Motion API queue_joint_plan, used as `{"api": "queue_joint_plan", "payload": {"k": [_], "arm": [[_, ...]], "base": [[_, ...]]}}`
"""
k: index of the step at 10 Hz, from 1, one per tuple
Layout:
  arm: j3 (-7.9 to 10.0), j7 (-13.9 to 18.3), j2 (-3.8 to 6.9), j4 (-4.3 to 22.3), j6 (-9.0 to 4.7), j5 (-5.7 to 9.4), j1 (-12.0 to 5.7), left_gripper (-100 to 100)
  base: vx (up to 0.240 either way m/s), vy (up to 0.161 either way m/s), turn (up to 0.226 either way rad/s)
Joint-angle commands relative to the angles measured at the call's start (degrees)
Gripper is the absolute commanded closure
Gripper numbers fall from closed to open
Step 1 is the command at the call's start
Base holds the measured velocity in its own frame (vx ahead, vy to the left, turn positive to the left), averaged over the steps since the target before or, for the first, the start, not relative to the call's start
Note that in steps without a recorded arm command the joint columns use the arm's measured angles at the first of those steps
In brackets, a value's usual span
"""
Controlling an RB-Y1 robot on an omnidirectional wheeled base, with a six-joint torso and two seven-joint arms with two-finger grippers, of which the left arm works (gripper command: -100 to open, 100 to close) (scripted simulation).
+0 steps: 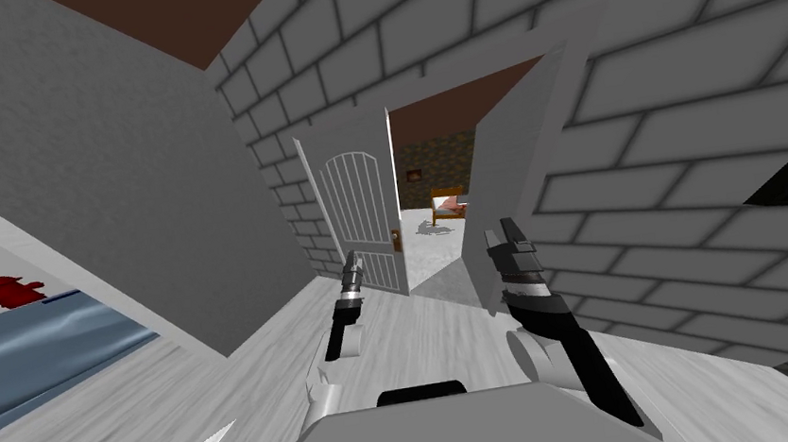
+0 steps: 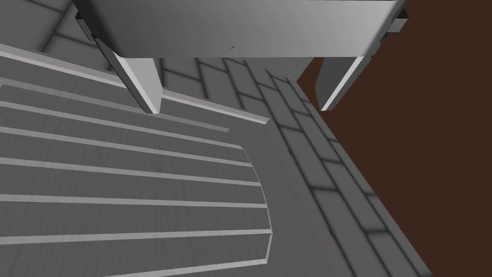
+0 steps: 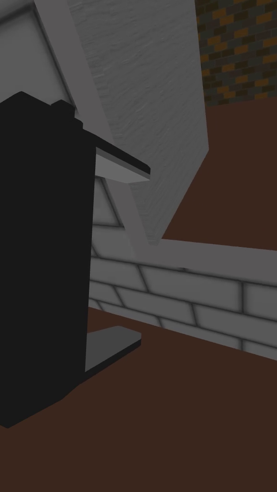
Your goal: Push the door open
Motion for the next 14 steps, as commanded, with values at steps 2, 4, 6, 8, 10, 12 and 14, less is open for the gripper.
{"api": "queue_joint_plan", "payload": {"k": [2, 4, 6, 8, 10, 12, 14], "arm": [[0.05, 0.31, 0.53, 3.77, -0.28, 0.40, -1.56, -100], [-0.06, 0.51, 0.82, 8.47, -0.30, 0.92, -4.72, -100], [-0.11, 0.61, 0.97, 11.37, -0.30, 1.18, -6.31, -100], [-0.16, 0.71, 1.05, 14.35, -0.31, 1.44, -7.89, -100], [-0.21, 0.82, 1.14, 17.30, -0.32, 1.70, -9.47, -100], [-0.27, 0.92, 1.23, 20.58, -0.33, 1.96, -11.05, -100], [-0.32, 1.02, 1.26, 23.69, -0.34, 2.21, -12.59, -100]], "base": [[0.045, 0.016, -0.038], [0.065, 0.010, -0.064], [0.069, 0.010, -0.034], [0.050, 0.014, -0.035], [0.044, 0.013, -0.038], [0.041, 0.010, -0.039], [0.056, 0.013, -0.035]]}}
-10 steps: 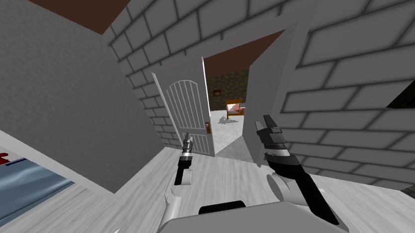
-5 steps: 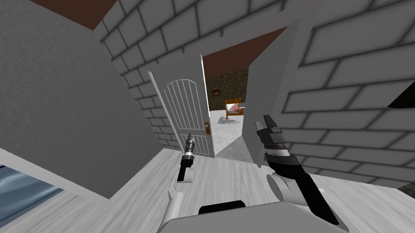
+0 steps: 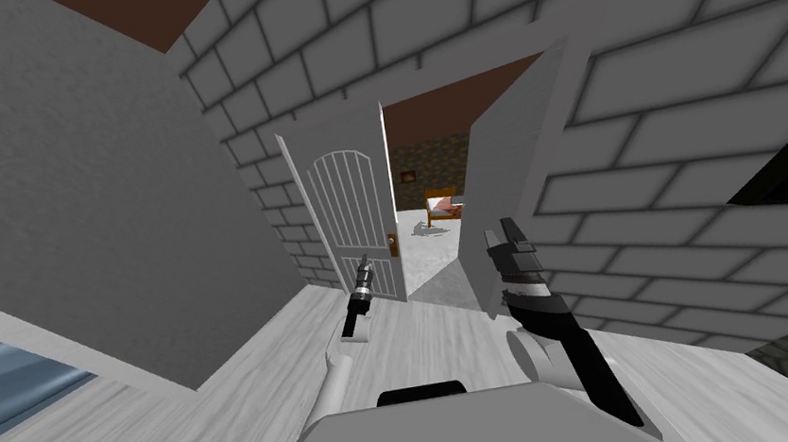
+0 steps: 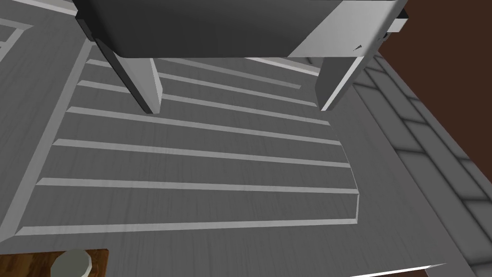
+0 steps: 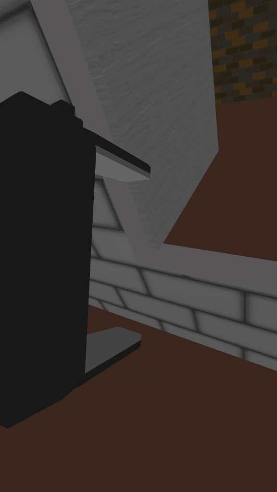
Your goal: Push the door open
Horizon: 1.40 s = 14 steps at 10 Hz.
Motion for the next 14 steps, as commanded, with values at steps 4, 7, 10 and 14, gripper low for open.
{"api": "queue_joint_plan", "payload": {"k": [4, 7, 10, 14], "arm": [[-0.07, 0.39, 0.24, 7.06, 0.01, 0.69, -3.96, -100], [-0.17, 0.58, 0.21, 11.60, 0.00, 1.16, -6.86, -100], [-0.26, 0.76, 0.14, 17.27, -0.02, 1.62, -9.64, -100], [-0.34, 0.93, 0.01, 21.81, -0.03, 2.05, -12.26, -100]], "base": [[0.049, 0.014, -0.035], [0.053, 0.015, -0.048], [0.066, 0.012, -0.043], [0.054, 0.019, -0.029]]}}
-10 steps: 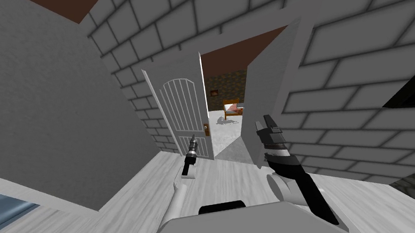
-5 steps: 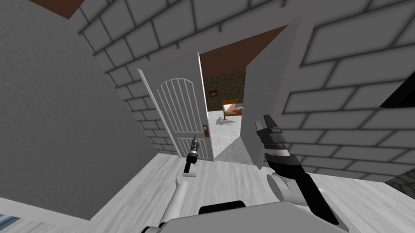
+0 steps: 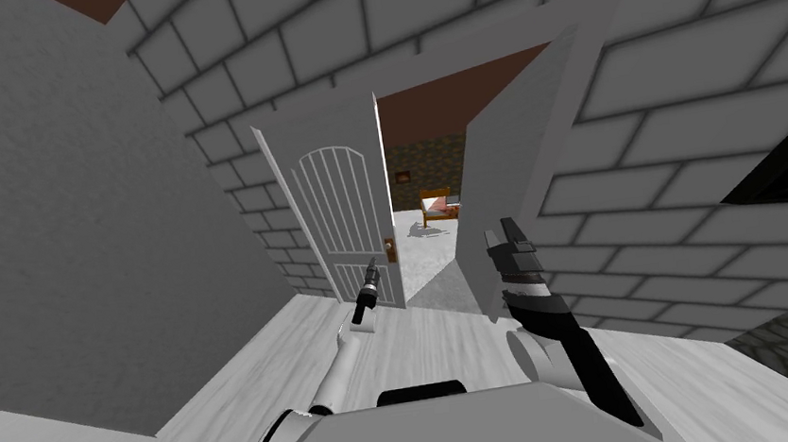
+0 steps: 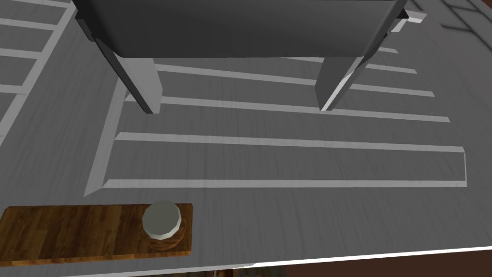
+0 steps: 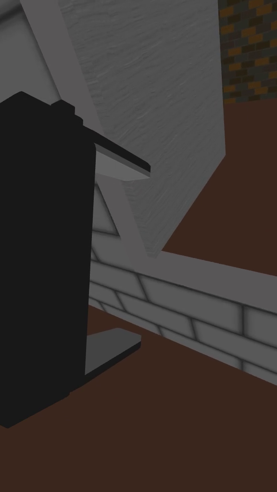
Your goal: Push the door open
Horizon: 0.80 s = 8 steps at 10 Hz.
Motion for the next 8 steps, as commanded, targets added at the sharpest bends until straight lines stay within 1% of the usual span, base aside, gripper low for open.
{"api": "queue_joint_plan", "payload": {"k": [1, 2, 3, 4, 6, 8], "arm": [[-0.03, 0.02, -0.06, 1.88, -0.10, 0.10, -0.62, -100], [-0.07, 0.10, -0.14, 4.08, -0.11, 0.30, -1.81, -100], [-0.10, 0.17, -0.23, 5.39, -0.11, 0.48, -2.93, -100], [-0.10, 0.17, -0.23, 6.15, -0.11, 0.48, -2.93, -100], [-0.18, 0.31, -0.41, 10.08, -0.13, 0.83, -5.06, -100], [-0.23, 0.42, -0.61, 13.08, -0.14, 1.12, -6.85, -100]], "base": [[0.040, 0.016, -0.028], [0.043, 0.012, -0.038], [0.070, 0.008, -0.051], [0.059, 0.014, -0.019], [0.064, 0.028, -0.039], [0.079, 0.022, -0.051]]}}
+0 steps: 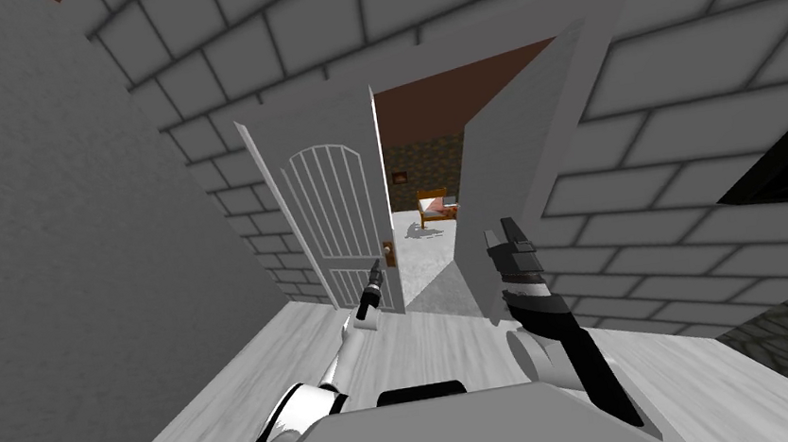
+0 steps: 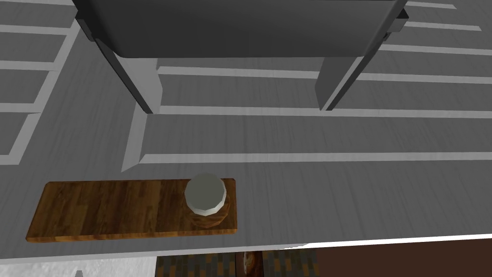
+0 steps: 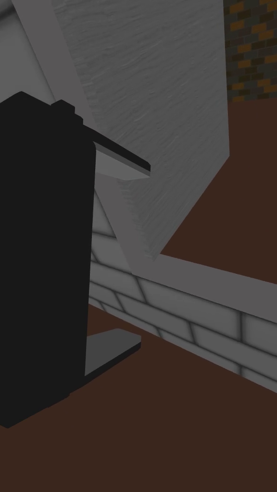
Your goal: Push the door open
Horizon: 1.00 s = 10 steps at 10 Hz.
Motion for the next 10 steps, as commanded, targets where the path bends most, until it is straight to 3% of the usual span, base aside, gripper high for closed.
{"api": "queue_joint_plan", "payload": {"k": [1, 6, 10], "arm": [[0.08, -0.06, -0.20, 1.95, -0.40, 0.11, -0.87, -100], [-0.03, 0.16, -0.71, 8.24, -0.42, 0.67, -4.27, -100], [0.30, 0.01, 0.29, 7.74, -0.51, 0.70, -3.92, -100]], "base": [[0.053, 0.022, -0.007], [0.058, 0.021, -0.030], [0.118, -0.013, -0.018]]}}
